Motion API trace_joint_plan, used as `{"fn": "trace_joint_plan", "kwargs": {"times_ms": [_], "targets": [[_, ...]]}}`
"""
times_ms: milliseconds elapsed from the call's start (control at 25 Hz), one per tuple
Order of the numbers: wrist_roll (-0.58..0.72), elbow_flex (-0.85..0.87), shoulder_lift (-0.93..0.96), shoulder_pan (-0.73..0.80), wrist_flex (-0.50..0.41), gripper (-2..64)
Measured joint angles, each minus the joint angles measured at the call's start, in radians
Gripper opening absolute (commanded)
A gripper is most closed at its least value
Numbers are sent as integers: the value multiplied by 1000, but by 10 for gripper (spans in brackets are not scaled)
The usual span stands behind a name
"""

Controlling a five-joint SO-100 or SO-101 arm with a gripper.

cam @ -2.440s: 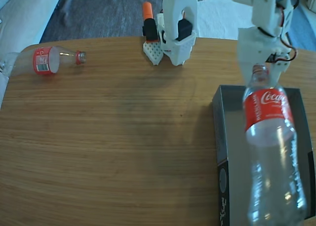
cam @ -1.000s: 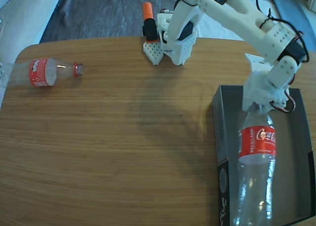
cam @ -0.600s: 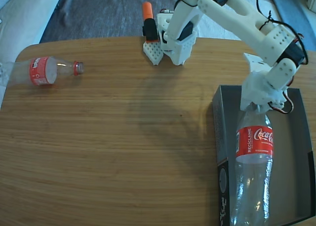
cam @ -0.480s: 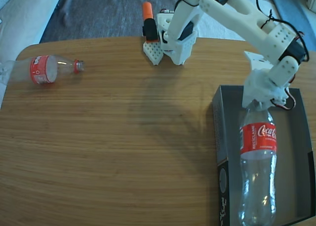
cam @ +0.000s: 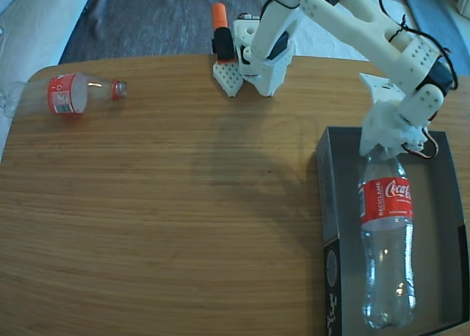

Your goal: Grasp the bottles and put them in the box.

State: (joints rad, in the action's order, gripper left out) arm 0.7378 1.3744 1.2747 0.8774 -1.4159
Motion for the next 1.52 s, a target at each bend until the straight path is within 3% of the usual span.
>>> {"fn": "trace_joint_plan", "kwargs": {"times_ms": [1000,1080,1200,1280,1520], "targets": [[-9,32,0,-6,60,7],[-9,32,0,-6,60,78],[-14,32,0,-31,69,262],[-18,32,0,-52,71,336],[-11,32,0,-72,71,352]]}}
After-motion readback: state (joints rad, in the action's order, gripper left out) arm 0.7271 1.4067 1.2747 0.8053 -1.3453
